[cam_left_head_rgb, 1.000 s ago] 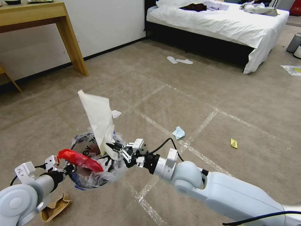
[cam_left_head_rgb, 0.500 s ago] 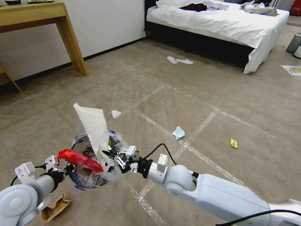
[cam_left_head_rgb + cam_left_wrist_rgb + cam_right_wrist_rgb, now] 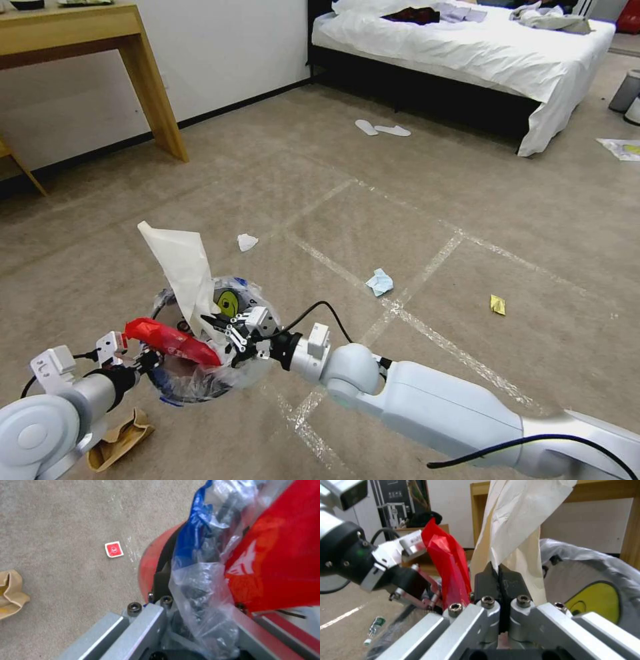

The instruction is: Pick up the trash bin and place the garbage on the floor into it.

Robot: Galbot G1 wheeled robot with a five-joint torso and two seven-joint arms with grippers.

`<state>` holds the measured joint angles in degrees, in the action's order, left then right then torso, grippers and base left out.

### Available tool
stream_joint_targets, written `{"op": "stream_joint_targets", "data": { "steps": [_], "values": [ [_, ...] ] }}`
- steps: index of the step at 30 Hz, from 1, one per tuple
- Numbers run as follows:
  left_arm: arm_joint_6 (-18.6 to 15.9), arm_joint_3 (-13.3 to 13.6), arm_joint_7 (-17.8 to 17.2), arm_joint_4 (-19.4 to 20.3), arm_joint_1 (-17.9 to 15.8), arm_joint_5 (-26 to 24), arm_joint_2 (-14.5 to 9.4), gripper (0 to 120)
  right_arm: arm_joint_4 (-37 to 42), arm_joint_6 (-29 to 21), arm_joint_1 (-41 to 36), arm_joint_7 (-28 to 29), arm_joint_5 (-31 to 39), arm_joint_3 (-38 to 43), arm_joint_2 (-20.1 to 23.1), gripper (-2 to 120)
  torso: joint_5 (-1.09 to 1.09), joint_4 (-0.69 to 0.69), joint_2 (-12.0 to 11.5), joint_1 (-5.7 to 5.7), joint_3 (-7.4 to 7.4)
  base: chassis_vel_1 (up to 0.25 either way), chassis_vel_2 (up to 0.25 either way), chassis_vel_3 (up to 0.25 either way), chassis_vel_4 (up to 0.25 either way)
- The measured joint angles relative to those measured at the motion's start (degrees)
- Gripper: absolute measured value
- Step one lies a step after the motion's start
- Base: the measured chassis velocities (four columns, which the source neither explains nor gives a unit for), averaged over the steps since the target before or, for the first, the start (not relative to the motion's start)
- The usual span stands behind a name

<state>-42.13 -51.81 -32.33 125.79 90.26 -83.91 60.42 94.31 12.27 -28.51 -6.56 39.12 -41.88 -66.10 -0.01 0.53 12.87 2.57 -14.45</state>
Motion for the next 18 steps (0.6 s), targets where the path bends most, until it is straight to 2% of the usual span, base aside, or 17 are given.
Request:
{"op": "stream_joint_targets", "data": {
  "steps": [6, 18],
  "values": [
    [0.0, -0.1, -0.1, 0.1, 0.1, -0.2, -0.2, 0, -1.2, 0.5, 0.0, -0.3, -0.7, -0.1, -0.4, 0, 0.00, 0.00, 0.0, 0.00, 0.00, 0.000, 0.000, 0.000, 0.000],
    [0.0, -0.2, -0.1, 0.3, 0.1, -0.5, -0.4, 0, -1.5, 0.8, -0.8, -0.4, -2.8, -0.4, 1.7, 0, 0.01, 0.00, 0.0, 0.00, 0.00, 0.000, 0.000, 0.000, 0.000]
  ]
}}
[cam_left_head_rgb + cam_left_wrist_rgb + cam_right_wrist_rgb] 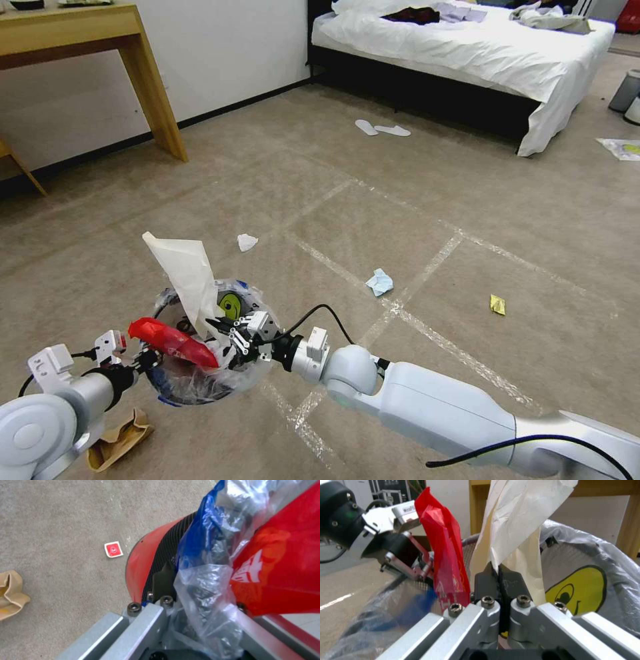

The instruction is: Pick up the trash bin and place the garbage on the floor into it.

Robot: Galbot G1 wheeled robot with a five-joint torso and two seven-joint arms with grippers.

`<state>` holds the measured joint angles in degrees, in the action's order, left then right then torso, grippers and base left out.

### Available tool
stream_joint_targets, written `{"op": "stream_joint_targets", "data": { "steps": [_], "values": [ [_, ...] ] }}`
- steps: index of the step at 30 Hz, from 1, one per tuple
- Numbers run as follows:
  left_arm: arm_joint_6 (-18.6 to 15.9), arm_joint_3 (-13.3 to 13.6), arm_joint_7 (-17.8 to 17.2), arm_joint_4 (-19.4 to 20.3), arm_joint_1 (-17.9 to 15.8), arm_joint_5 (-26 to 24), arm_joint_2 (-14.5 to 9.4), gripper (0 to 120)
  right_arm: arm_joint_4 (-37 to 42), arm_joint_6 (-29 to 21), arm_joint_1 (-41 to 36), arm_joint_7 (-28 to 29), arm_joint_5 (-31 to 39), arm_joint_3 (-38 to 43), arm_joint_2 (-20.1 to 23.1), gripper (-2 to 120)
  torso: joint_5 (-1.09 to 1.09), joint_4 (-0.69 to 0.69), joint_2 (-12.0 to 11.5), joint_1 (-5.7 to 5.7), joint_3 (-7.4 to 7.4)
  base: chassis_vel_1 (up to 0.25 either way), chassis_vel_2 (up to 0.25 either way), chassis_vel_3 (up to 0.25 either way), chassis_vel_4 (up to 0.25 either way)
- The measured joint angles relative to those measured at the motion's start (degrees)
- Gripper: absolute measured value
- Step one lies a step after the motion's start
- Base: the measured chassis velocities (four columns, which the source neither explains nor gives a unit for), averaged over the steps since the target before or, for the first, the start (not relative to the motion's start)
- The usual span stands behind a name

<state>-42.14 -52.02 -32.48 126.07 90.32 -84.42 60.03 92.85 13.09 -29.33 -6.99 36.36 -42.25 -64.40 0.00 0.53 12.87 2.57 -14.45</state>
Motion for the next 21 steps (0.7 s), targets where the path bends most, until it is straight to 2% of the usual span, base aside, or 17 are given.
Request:
{"op": "stream_joint_targets", "data": {
  "steps": [10, 12, 15, 17, 18, 19, 21],
  "values": [
    [0.0, -0.2, 0.0, 0.0, 0.1, 0.0, 0.1, 0, 0.1, 0.1, -0.2, 1.0, -0.7, -0.1, 0.5, 1, 0.00, 0.00, 0.0, 0.00, 0.00, 0.000, 0.000, 0.000, 0.000],
    [0.0, -0.2, 0.0, 0.0, 0.0, 0.0, 0.1, 0, 0.4, 0.1, -0.2, 1.3, -0.7, -0.1, 0.8, 13, 0.00, 0.00, 0.0, 0.00, 0.00, 0.000, 0.000, 0.000, 0.000],
    [0.0, -0.2, 0.0, 0.0, -0.1, 0.0, 0.1, 0, 0.5, 0.1, -0.2, 1.4, -0.7, -0.1, 0.9, 19, 0.00, -0.01, 0.0, 0.00, 0.00, 0.000, 0.000, 0.000, 0.000],
    [0.0, -0.2, 0.0, -0.2, -0.2, -0.1, 0.1, 0, 0.7, 0.1, -0.2, 1.5, -0.7, -0.1, 1.1, 28, 0.00, 0.00, 0.0, 0.00, 0.00, 0.000, 0.000, 0.000, 0.000],
    [0.0, -0.2, 0.0, -0.2, -0.2, -0.1, 0.1, 0, 0.7, 0.1, -0.2, 1.5, -0.7, -0.1, 1.1, 28, 0.00, 0.00, 0.0, 0.00, 0.00, 0.000, 0.000, 0.000, 0.000],
    [0.0, -0.2, 0.0, -0.3, -0.2, -0.1, 0.1, 0, 0.9, 0.1, -0.1, 1.5, -0.7, -0.1, 1.1, 36, 0.00, 0.00, 0.0, 0.00, 0.00, 0.000, 0.000, 0.000, 0.000],
    [0.0, -0.2, -0.1, -0.4, -0.3, -0.1, 0.1, 0, 0.9, 0.1, 0.0, 1.5, -0.7, -0.1, 1.2, 40, 0.00, 0.00, 0.0, 0.00, 0.00, 0.000, 0.000, 0.000, 0.000]
  ]
}}
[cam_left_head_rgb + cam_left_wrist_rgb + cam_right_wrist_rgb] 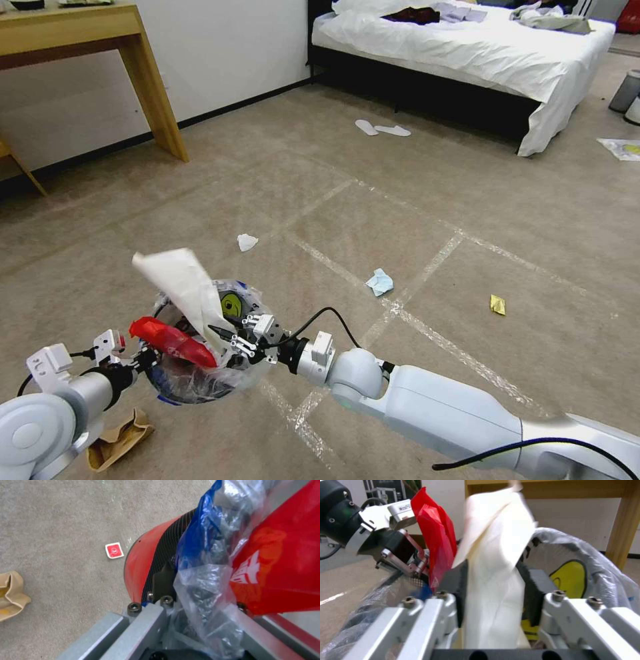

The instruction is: Pick up the trash bin and place the garbage on the floor into it.

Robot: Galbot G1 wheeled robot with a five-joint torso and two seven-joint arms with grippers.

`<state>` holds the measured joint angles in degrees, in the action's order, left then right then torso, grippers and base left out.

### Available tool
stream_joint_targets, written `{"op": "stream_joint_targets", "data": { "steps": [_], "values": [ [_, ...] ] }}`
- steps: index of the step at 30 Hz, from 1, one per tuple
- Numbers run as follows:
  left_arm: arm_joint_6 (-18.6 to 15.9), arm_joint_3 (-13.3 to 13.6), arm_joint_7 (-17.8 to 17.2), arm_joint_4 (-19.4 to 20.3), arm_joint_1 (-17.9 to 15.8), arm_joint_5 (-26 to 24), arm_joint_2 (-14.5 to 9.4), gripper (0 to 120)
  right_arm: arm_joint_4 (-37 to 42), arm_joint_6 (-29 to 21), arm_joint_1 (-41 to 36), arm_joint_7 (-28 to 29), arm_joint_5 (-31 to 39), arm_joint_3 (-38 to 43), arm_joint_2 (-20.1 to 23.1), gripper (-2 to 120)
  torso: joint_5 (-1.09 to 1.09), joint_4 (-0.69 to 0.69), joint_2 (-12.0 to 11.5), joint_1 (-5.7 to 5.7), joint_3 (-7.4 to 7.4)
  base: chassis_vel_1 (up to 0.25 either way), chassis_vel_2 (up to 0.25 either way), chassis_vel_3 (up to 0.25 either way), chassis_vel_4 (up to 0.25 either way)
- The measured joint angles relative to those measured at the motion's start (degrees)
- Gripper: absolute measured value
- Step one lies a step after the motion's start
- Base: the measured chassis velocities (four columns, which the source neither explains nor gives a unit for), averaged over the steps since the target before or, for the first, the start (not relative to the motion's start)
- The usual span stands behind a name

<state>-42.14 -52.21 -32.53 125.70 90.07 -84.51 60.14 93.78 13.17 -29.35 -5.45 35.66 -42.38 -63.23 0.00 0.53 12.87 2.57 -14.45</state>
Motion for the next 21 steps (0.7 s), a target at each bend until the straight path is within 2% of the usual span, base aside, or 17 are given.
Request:
{"op": "stream_joint_targets", "data": {
  "steps": [1, 3, 5, 6, 8, 10, 12, 16, 21],
  "values": [
    [0.0, 0.0, -0.1, 0.0, 0.0, 0.0, 0.0, 0, 0.0, 0.0, 0.1, 0.1, 0.0, 0.1, 0.0, 49, 0.00, 0.00, 0.0, 0.00, 0.00, 0.000, 0.000, 0.000, 0.000],
    [0.0, 0.0, -0.1, 0.0, 0.0, 0.0, -0.1, 0, 0.1, 0.0, 0.1, 0.1, 0.0, 0.1, 0.0, 52, 0.00, 0.00, 0.0, 0.00, 0.00, 0.000, 0.000, 0.000, 0.000],
    [0.0, 0.0, -0.1, -0.1, -0.1, -0.1, -0.2, 0, 0.1, 0.0, 0.0, 0.1, 0.0, 0.1, 0.0, 65, 0.00, 0.00, 0.0, 0.00, 0.00, 0.000, 0.000, 0.000, 0.000],
    [0.0, 0.0, -0.1, -0.1, -0.1, -0.1, -0.2, 0, 0.1, 0.0, 0.0, 0.1, 0.0, 0.1, 0.0, 65, 0.00, 0.00, 0.0, 0.00, 0.00, 0.000, 0.000, 0.000, 0.000],
    [0.0, 0.0, -0.1, -0.4, -0.2, -0.2, -0.3, 0, 0.1, 0.0, -0.2, 0.2, 0.0, 0.2, 0.1, 77, 0.00, 0.00, 0.0, 0.00, 0.00, 0.000, 0.000, 0.000, 0.000],
    [0.0, 0.0, -0.1, -0.5, -0.2, -0.2, -0.3, 0, 0.1, 0.0, -0.2, 0.2, -0.1, 0.2, 0.1, 81, 0.00, 0.00, 0.0, 0.00, 0.00, 0.000, 0.000, 0.000, 0.000],
    [0.0, 0.1, -0.1, -0.6, -0.3, -0.2, -0.3, 0, 0.2, 0.0, -0.2, 0.2, -0.1, 0.2, 0.1, 92, 0.00, 0.00, 0.0, 0.00, 0.00, 0.000, 0.000, 0.000, 0.000],
    [0.0, 0.2, -0.1, -0.8, -0.4, -0.2, -0.3, 0, 0.4, 0.0, -0.2, 0.2, -0.1, 0.3, 0.1, 99, 0.00, 0.00, 0.0, 0.00, 0.00, 0.000, 0.000, 0.000, 0.000],
    [0.0, 0.2, -0.1, -1.5, -0.6, -0.2, -0.5, 0, 1.8, -0.2, -0.5, 0.9, 0.5, 1.3, 0.6, 100, 0.00, 0.00, 0.0, 0.00, 0.00, 0.000, 0.000, 0.000, 0.000]
  ]
}}
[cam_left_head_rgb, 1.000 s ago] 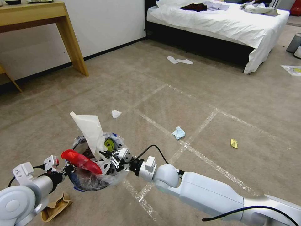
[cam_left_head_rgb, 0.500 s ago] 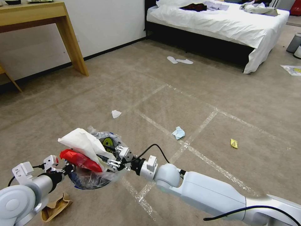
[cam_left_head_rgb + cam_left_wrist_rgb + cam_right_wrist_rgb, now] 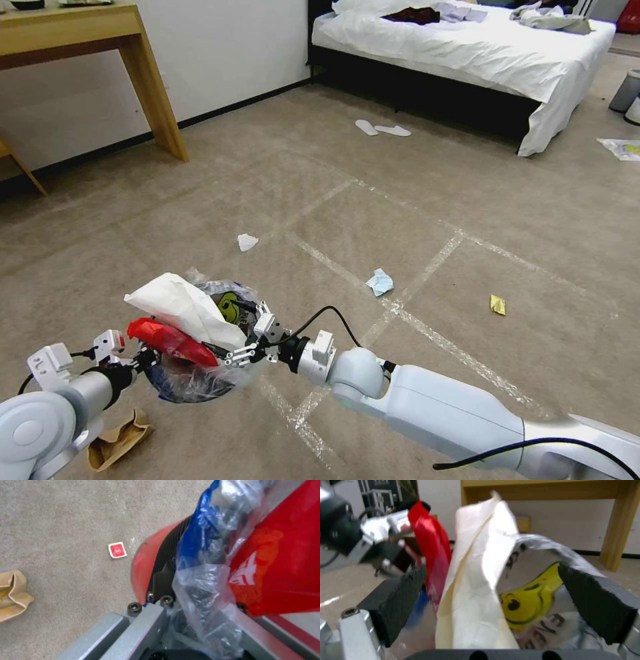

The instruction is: Pick up the trash bin and place the garbage on the floor into it.

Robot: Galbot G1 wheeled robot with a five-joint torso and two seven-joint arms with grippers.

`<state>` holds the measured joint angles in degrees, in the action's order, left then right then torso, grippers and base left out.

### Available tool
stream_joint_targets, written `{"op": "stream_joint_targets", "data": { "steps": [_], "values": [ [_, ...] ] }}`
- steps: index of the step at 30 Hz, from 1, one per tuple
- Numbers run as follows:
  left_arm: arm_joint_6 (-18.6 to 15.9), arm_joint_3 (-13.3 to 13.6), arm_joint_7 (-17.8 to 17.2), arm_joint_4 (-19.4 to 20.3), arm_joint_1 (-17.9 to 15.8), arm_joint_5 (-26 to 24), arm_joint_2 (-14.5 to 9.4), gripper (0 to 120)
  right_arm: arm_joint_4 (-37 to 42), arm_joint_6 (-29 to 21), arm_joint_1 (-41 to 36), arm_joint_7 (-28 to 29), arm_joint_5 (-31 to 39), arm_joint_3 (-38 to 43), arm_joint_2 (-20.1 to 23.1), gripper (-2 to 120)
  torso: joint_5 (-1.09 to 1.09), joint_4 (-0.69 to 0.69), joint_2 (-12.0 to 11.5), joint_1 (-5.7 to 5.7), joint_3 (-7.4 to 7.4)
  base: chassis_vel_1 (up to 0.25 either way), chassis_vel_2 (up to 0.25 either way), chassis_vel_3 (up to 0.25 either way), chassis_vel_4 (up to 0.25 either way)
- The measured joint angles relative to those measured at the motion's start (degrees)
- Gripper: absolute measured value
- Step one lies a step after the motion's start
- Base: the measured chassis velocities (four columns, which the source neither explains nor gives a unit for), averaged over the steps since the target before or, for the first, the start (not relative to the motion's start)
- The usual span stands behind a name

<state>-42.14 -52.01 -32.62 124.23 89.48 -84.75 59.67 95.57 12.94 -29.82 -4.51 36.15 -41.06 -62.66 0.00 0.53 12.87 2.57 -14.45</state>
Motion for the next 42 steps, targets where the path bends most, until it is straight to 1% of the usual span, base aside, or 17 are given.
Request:
{"op": "stream_joint_targets", "data": {
  "steps": [4, 6, 9, 19, 21, 24, 26, 30, 32, 33, 34, 35, 37, 38, 39, 40, 42],
  "values": [
    [0.0, 0.0, 0.0, -0.3, -0.2, 0.0, 0.0, 0, 2.1, -0.4, -0.3, 0.4, 1.1, 1.6, 0.4, 100, 0.00, 0.00, 0.0, 0.00, 0.00, 0.000, 0.000, 0.000, 0.000],
    [0.0, 0.0, 0.0, -0.5, -0.4, 0.0, 0.0, 0, 4.6, -0.9, -0.4, 0.7, 2.7, 4.0, 1.6, 100, 0.00, 0.00, 0.0, 0.00, 0.00, 0.000, 0.000, 0.000, 0.000],
    [0.0, 0.0, 0.0, -0.6, -0.5, 0.0, 0.0, 0, 5.8, -1.3, -0.5, 0.8, 3.5, 5.4, 2.3, 100, 0.00, 0.01, 0.0, 0.00, 0.01, 0.000, 0.000, 0.000, 0.000],
    [0.0, 0.1, 0.1, -0.3, -0.2, 0.3, 0.4, 0, 5.7, -1.3, -0.3, 1.0, 3.8, 8.7, 2.2, 100, 0.00, -0.01, 0.0, 0.00, 0.00, 0.000, 0.000, 0.000, 0.000],
    [0.0, -0.1, 0.1, -0.2, 0.0, 0.4, 0.4, 0, 6.3, -1.3, -0.6, 1.0, 3.8, 11.1, 2.9, 100, 0.00, -0.01, 0.0, 0.00, 0.00, 0.000, 0.000, 0.000, 0.000],
    [0.0, -0.1, 0.1, -0.1, 0.0, 0.4, 0.4, 0, 6.9, -1.3, -0.9, 1.0, 3.9, 12.4, 3.2, 100, 0.01, -0.01, 0.0, 0.00, 0.00, 0.000, 0.000, 0.000, 0.000],
    [0.0, -0.2, 0.1, -0.1, -0.1, 0.5, 0.6, 0, 8.9, -1.3, -2.1, 1.1, 5.3, 17.6, 4.7, 100, 0.00, 0.00, 0.0, 0.00, 0.00, 0.000, 0.000, 0.000, 0.000],
    [0.0, -0.2, 0.1, 0.0, -0.1, 0.5, 0.6, 0, 9.5, -1.4, -2.5, 1.1, 6.0, 19.5, 5.2, 100, 0.01, 0.00, 0.0, 0.00, 0.00, 0.000, 0.000, 0.000, 0.000],
    [0.0, -0.3, 0.1, 0.1, -0.1, 0.8, 0.7, 0, 10.4, -1.4, -3.4, 1.3, 7.1, 22.9, 6.1, 100, 0.00, 0.00, 0.0, 0.00, 0.00, 0.000, 0.000, 0.000, 0.000],
    [0.0, -0.3, 0.1, 0.1, -0.1, 0.8, 0.7, 0, 10.4, -1.4, -3.4, 1.3, 7.1, 22.9, 6.1, 100, 0.00, 0.00, 0.0, 0.00, 0.00, 0.000, 0.000, 0.000, 0.000],
    [0.0, -0.4, 0.1, 0.1, -0.1, 0.9, 0.7, 0, 11.0, -1.4, -4.2, 1.5, 8.0, 25.4, 6.7, 100, 0.01, 0.00, 0.0, 0.00, 0.00, 0.000, 0.000, 0.000, 0.000],
    [0.0, -0.6, 0.2, 0.2, -0.1, 1.2, 0.9, 0, 12.4, -1.4, -6.2, 2.3, 9.3, 31.0, 7.9, 100, 0.01, 0.01, 0.0, 0.00, 0.00, 0.000, 0.000, 0.000, 0.000],
    [0.0, -0.7, 0.3, 0.2, -0.1, 1.3, 1.0, 0, 12.9, -1.4, -6.9, 2.6, 9.5, 32.7, 8.1, 100, 0.01, 0.01, 0.0, 0.00, 0.00, 0.000, 0.000, 0.000, 0.000],
    [0.0, -0.8, 0.4, 0.2, -0.1, 1.9, 1.3, 0, 15.0, -1.5, -10.6, 4.6, 10.2, 41.4, 8.7, 100, 0.01, -0.01, 0.0, 0.00, 0.01, 0.000, 0.000, 0.000, 0.000],
    [0.0, -0.8, 1.0, 0.1, -0.1, 3.0, 1.5, 0, 16.3, -1.5, -13.9, 6.4, 9.8, 47.0, 9.0, 100, 0.01, 0.02, 0.0, 0.00, 0.01, 0.000, 0.000, 0.000, 0.000],
    [0.0, -0.8, 1.0, 0.1, -0.1, 3.0, 1.5, 0, 16.3, -1.5, -13.9, 6.4, 9.8, 47.0, 9.0, 100, 0.01, 0.02, 0.0, 0.00, 0.01, 0.000, 0.000, 0.000, 0.000],
    [0.1, -1.0, 1.6, 0.0, -0.2, 4.1, 2.0, 0, 18.1, -1.0, -19.9, 9.2, 6.6, 55.7, 9.2, 100, 0.02, -0.01, 0.0, 0.00, 0.01, 0.000, 0.000, 0.000, 0.000]
  ]
}}
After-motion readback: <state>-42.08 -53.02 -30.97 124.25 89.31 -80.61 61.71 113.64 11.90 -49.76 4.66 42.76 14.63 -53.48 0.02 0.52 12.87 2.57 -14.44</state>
